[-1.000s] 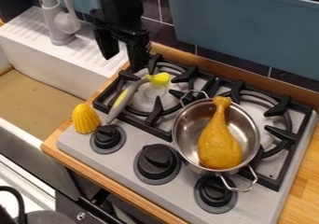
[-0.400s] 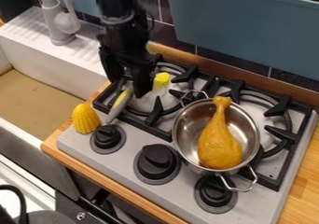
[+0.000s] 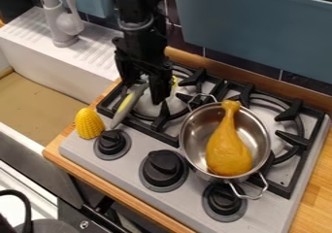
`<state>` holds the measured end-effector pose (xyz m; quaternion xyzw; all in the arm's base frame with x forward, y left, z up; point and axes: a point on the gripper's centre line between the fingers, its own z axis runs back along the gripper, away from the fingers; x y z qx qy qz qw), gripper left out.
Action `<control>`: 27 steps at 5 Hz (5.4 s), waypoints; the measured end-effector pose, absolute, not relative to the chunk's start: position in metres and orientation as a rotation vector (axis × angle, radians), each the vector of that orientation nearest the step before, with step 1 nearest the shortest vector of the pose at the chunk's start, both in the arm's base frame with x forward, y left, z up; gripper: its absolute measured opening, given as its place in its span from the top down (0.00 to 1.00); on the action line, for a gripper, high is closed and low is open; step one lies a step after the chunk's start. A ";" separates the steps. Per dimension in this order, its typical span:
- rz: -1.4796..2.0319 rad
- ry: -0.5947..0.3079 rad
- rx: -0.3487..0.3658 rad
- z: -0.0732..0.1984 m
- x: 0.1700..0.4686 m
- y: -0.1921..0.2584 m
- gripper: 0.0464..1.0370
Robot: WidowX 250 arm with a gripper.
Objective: Put the gray brush in the silver pot
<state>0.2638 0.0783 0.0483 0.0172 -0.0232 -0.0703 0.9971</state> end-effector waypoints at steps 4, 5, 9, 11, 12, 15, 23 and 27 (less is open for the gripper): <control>-0.125 -0.047 0.066 0.040 0.269 0.081 0.86; -0.124 -0.037 0.062 0.040 0.276 0.080 0.86; 0.046 0.032 -0.124 0.114 0.255 0.065 0.86; -0.010 0.086 -0.110 0.122 0.235 0.028 0.86; -0.067 0.104 -0.104 0.126 0.219 0.011 0.86; -0.114 0.153 -0.063 0.110 0.203 -0.021 0.86; 0.001 0.244 0.009 0.080 0.215 -0.040 0.86; 0.060 0.269 0.040 0.080 0.223 -0.043 0.27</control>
